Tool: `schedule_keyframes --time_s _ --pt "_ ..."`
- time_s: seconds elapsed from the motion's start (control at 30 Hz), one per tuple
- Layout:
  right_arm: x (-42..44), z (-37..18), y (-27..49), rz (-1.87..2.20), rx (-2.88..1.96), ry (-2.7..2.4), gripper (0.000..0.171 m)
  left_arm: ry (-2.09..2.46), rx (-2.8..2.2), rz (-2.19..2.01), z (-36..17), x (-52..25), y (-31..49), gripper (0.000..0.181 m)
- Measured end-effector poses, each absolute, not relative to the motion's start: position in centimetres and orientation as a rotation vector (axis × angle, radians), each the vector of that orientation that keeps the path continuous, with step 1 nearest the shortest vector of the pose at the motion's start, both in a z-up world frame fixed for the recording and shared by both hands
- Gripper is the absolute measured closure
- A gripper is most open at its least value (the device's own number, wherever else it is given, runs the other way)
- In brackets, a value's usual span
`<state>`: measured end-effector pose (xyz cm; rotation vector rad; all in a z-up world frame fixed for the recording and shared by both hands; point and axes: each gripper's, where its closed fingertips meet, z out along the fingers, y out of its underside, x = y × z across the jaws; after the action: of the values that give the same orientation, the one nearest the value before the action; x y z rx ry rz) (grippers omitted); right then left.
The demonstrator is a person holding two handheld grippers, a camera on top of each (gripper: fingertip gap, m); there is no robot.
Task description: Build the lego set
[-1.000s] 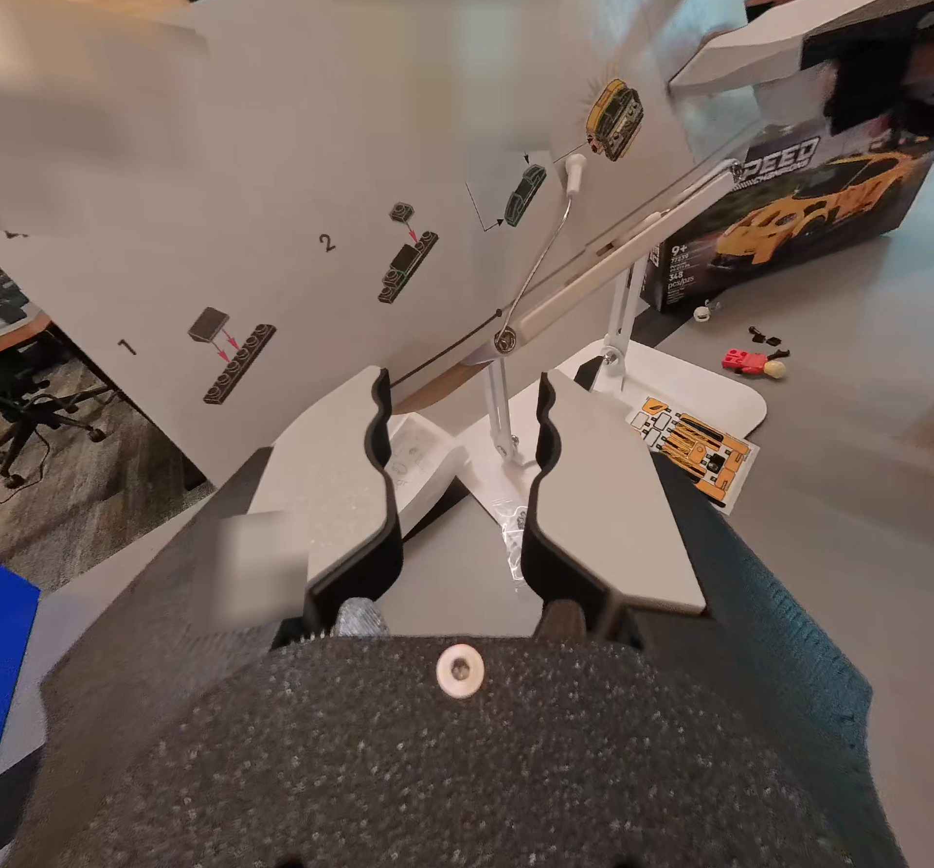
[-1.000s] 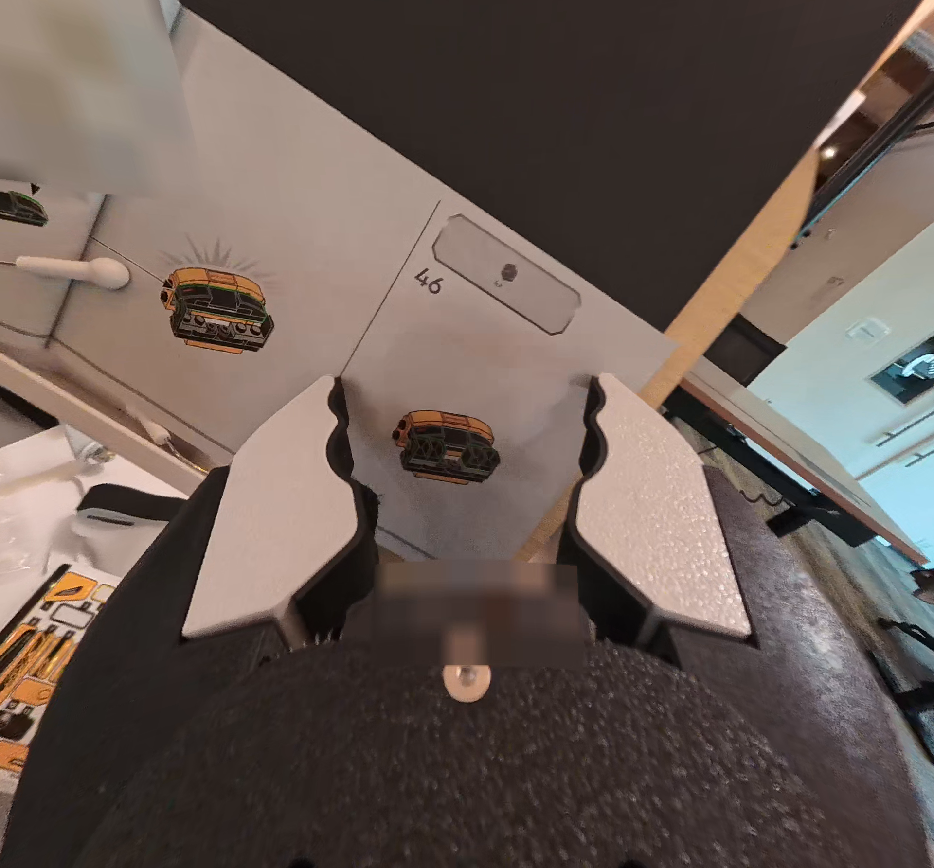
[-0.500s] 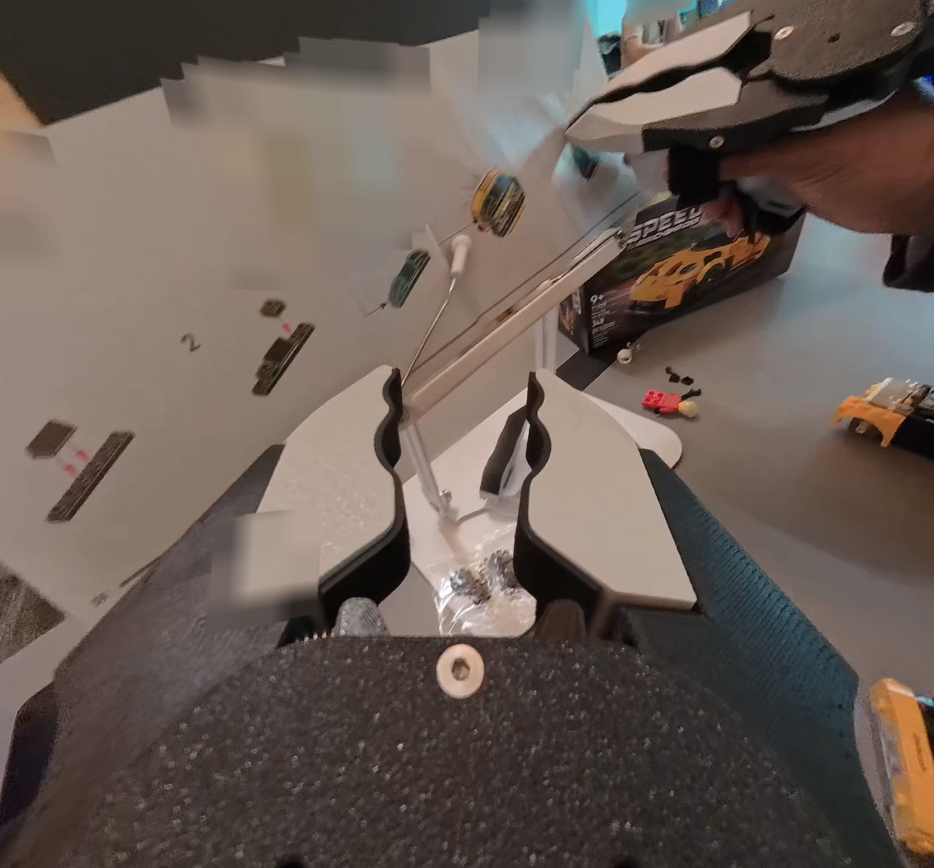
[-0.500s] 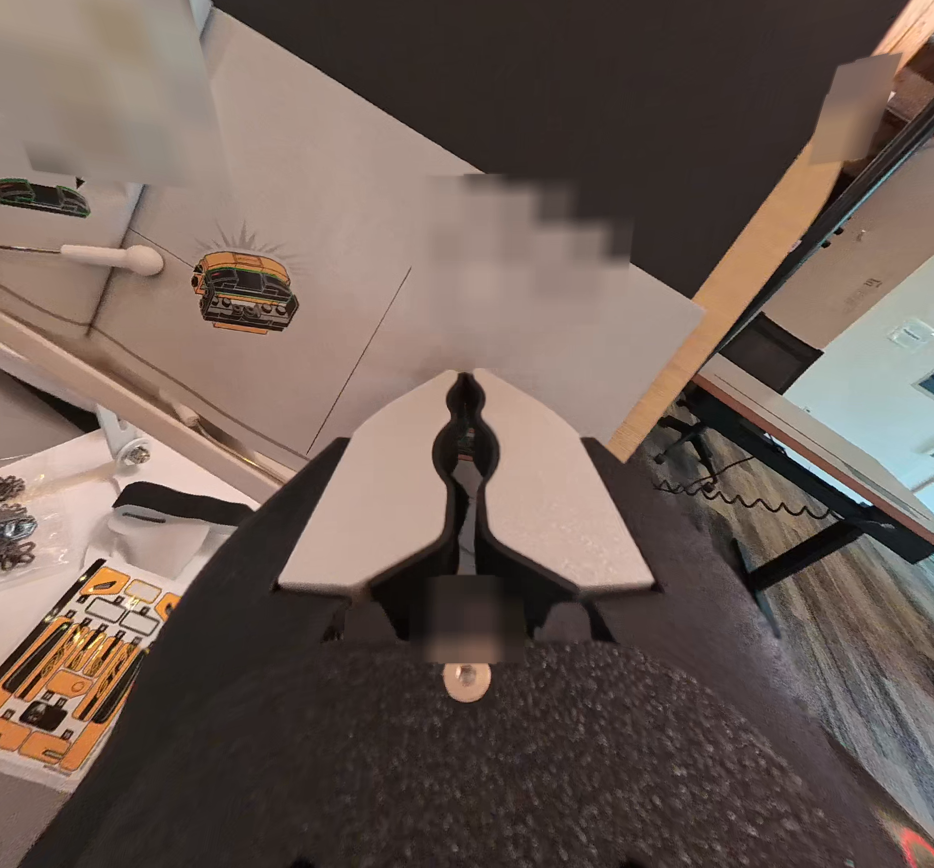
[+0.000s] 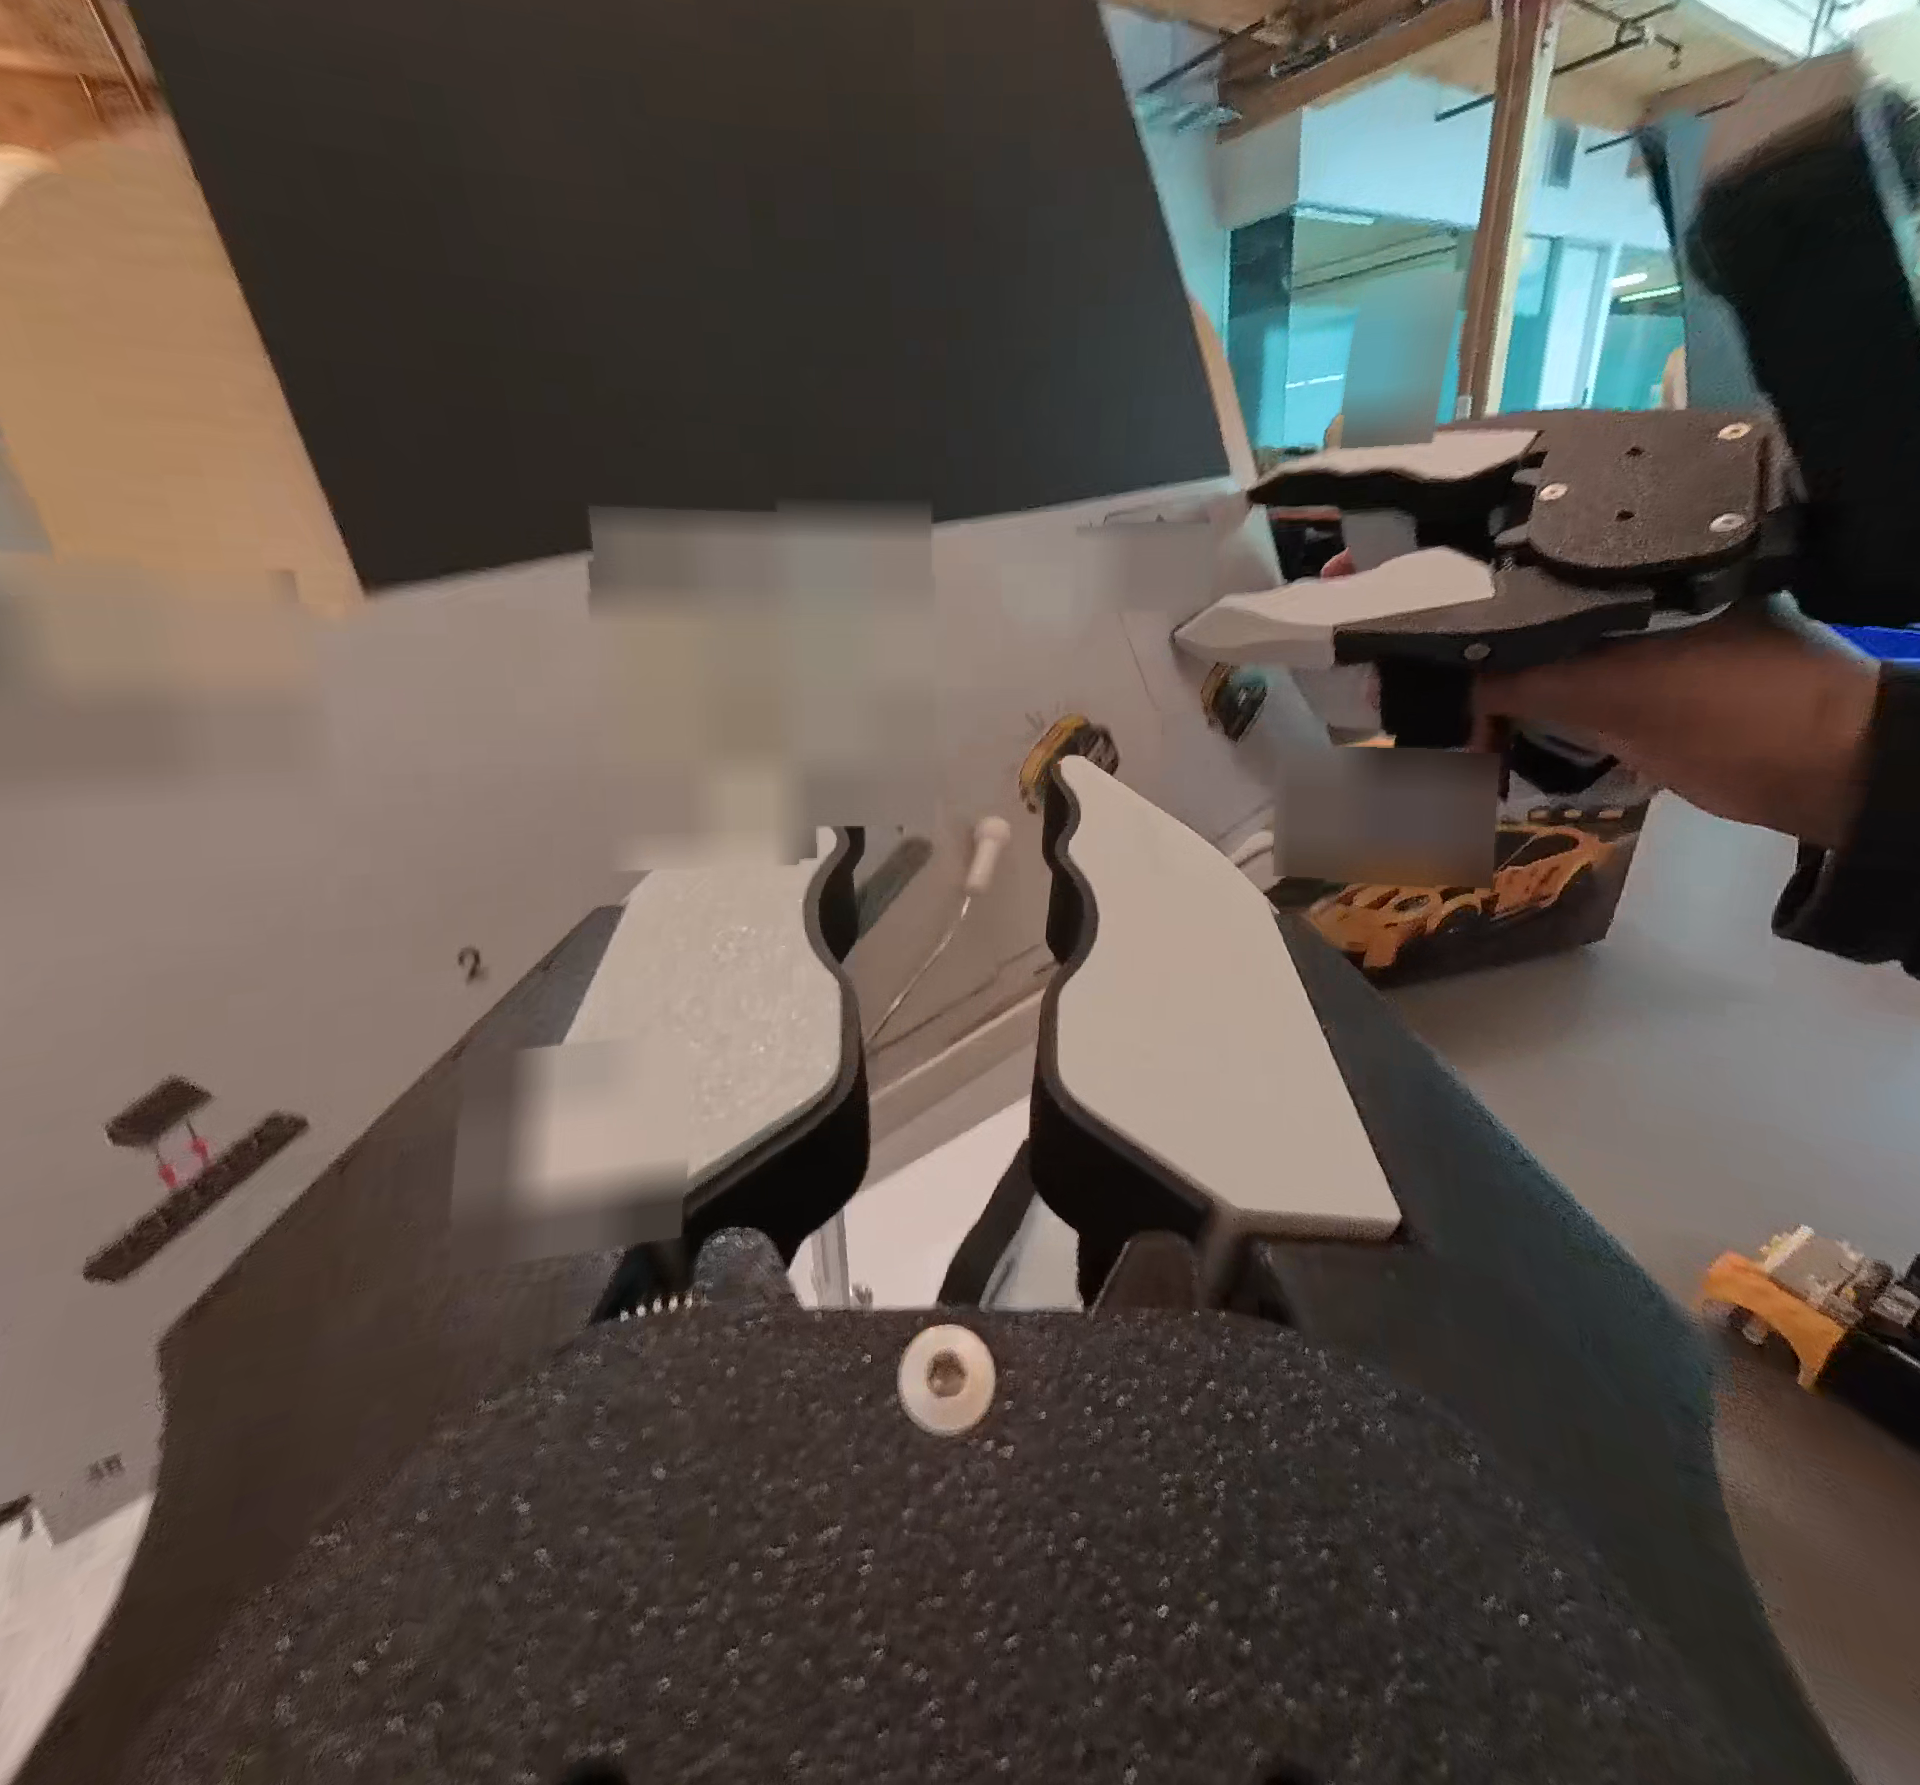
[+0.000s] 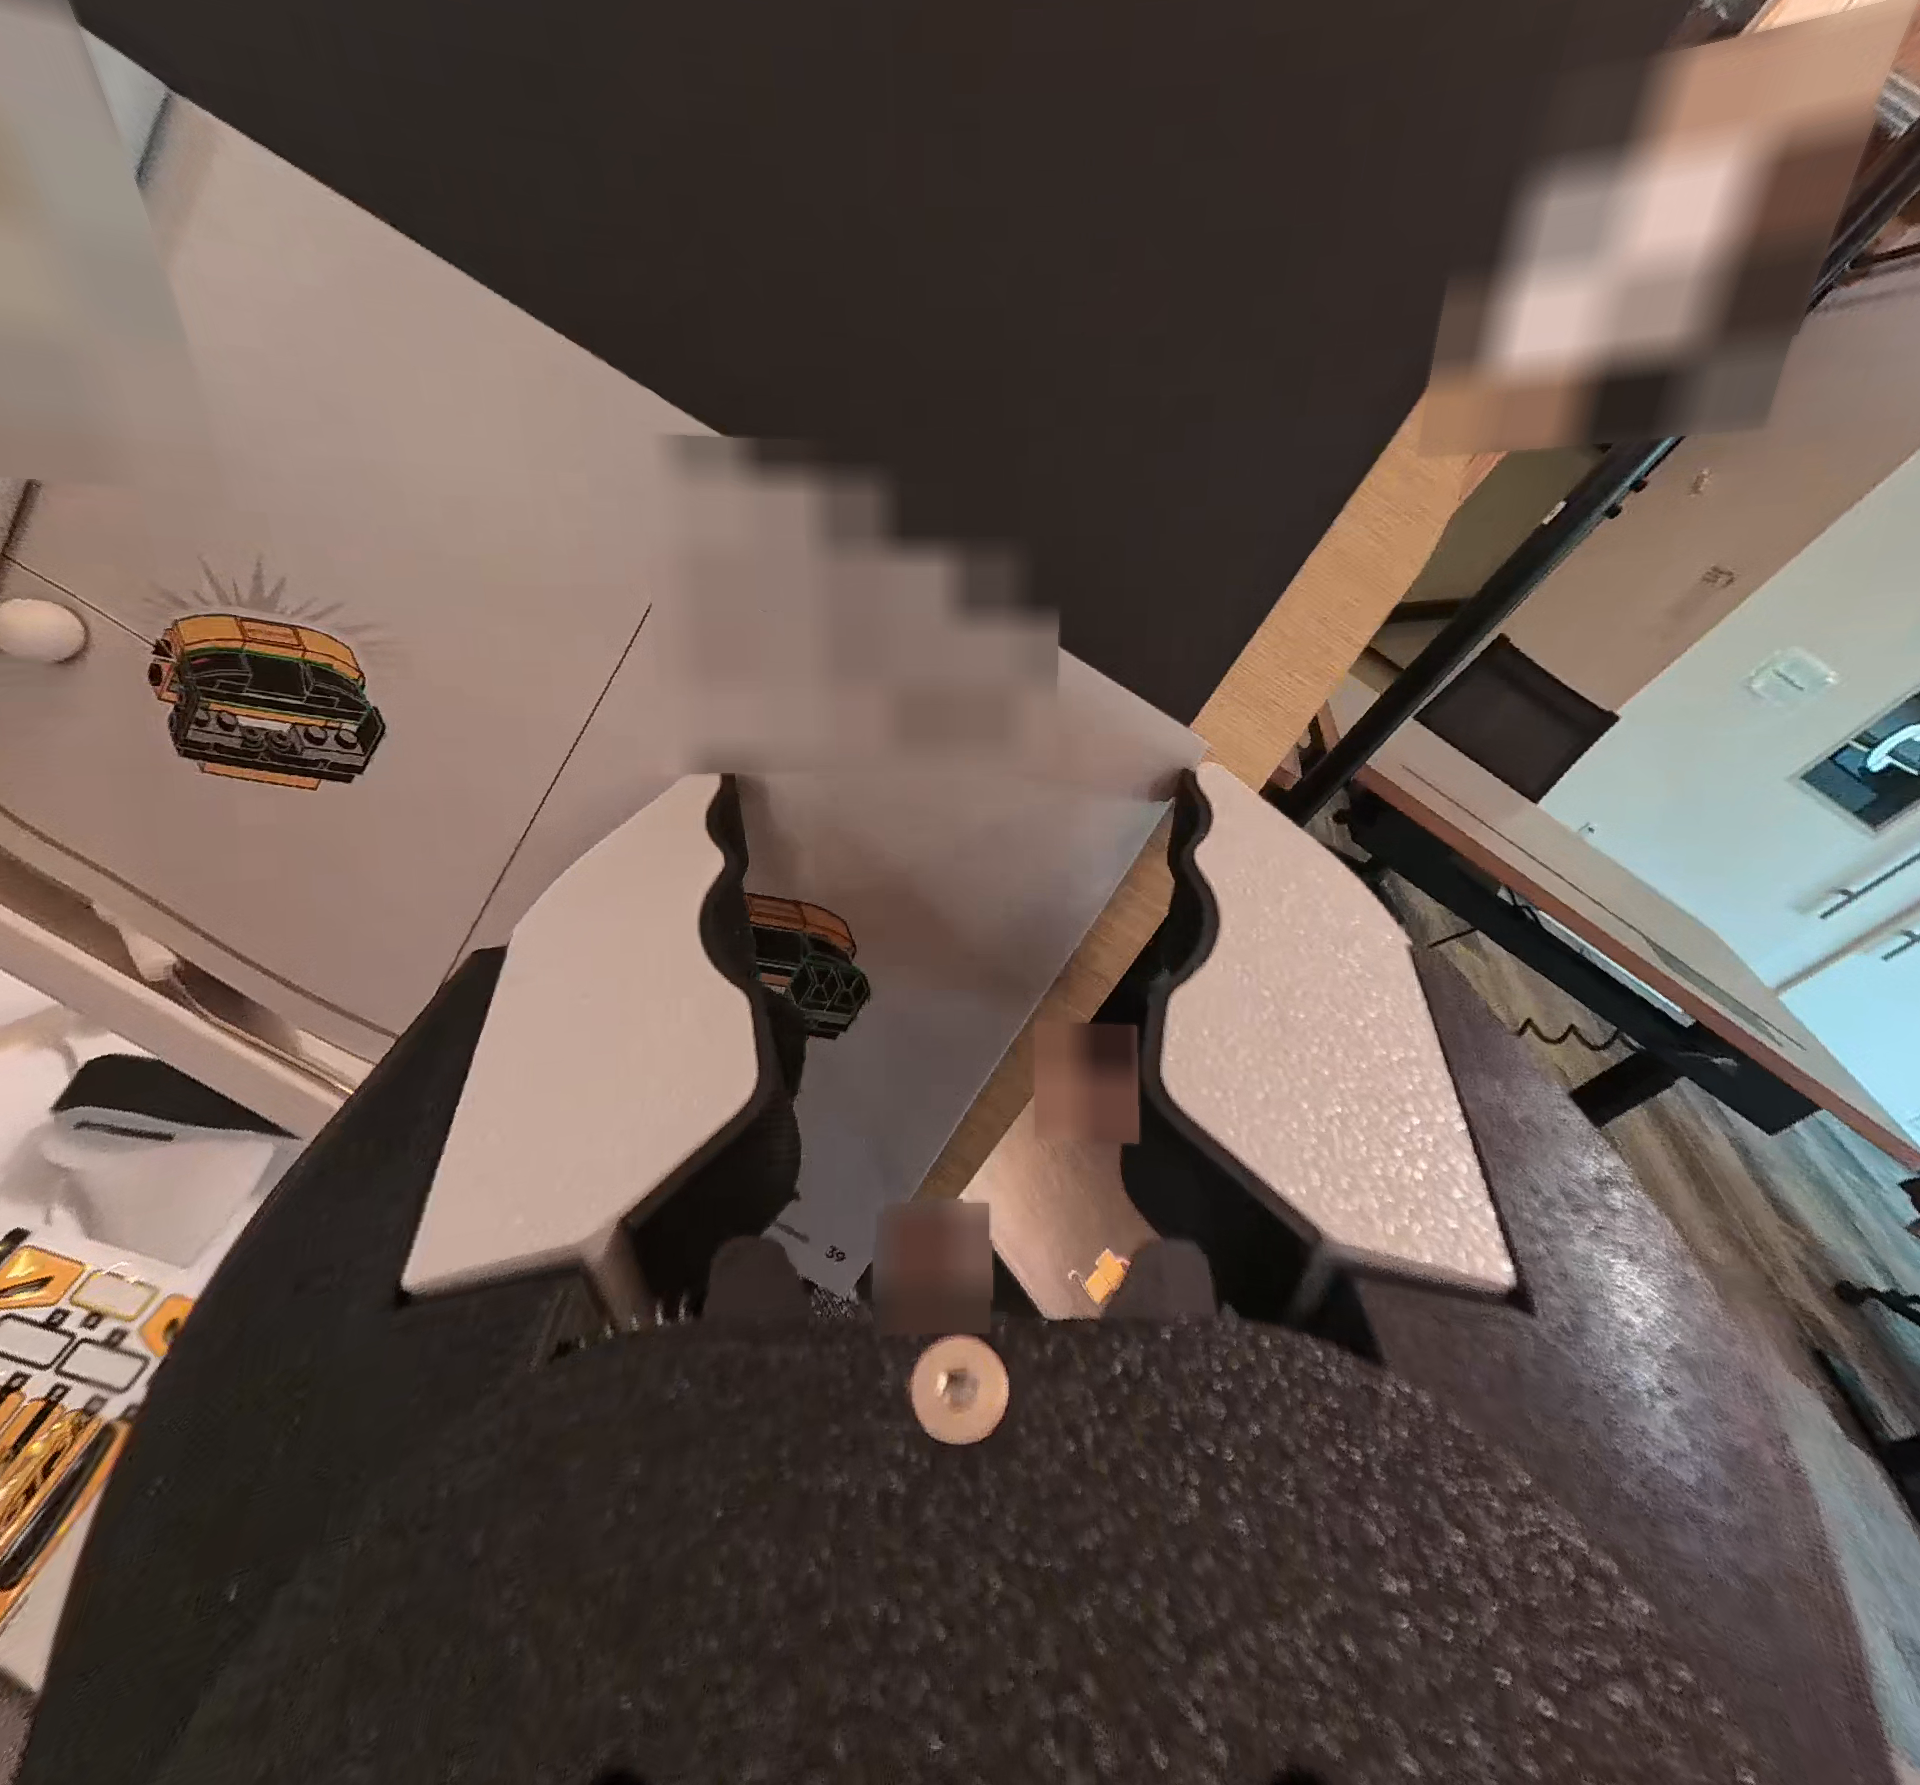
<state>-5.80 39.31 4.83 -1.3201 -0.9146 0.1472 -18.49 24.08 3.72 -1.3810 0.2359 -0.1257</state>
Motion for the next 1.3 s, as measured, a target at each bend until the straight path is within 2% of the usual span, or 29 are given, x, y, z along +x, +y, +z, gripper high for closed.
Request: schedule_keyframes --time_s 0.03,0.17,0.3,0.5,0.8,1.17,1.3 --pt "-5.8 4.8 39.3 0.150 -1.314 -0.912 0.094 0.227 -1.404 -0.144 3.1 -18.7 24.2 0.148" --pt "-5.3 5.0 39.1 0.120 -1.283 -0.895 0.111 0.231 -1.419 -0.157 2.4 -19.1 24.3 0.148" --pt "-5.1 5.1 38.8 0.069 -1.255 -0.872 0.109 0.227 -1.435 -0.150 1.9 -19.6 24.3 0.148" --pt "-4.4 5.5 38.5 -0.129 -1.172 -0.895 0.131 0.222 -1.450 -0.166 1.5 -19.8 24.3 0.148" --pt "-3.8 6.2 37.6 -0.190 -1.080 -0.882 0.148 0.237 -1.467 -0.178 1.1 -19.3 24.5 0.147" --pt "-4.1 5.7 36.2 -0.343 -0.920 -0.921 0.165 0.244 -1.479 -0.188 0.7 -19.1 24.6 0.147" --pt "-3.8 5.9 36.1 -0.372 -0.899 -0.898 0.161 0.243 -1.483 -0.190 0.6 -19.2 24.6 0.147"
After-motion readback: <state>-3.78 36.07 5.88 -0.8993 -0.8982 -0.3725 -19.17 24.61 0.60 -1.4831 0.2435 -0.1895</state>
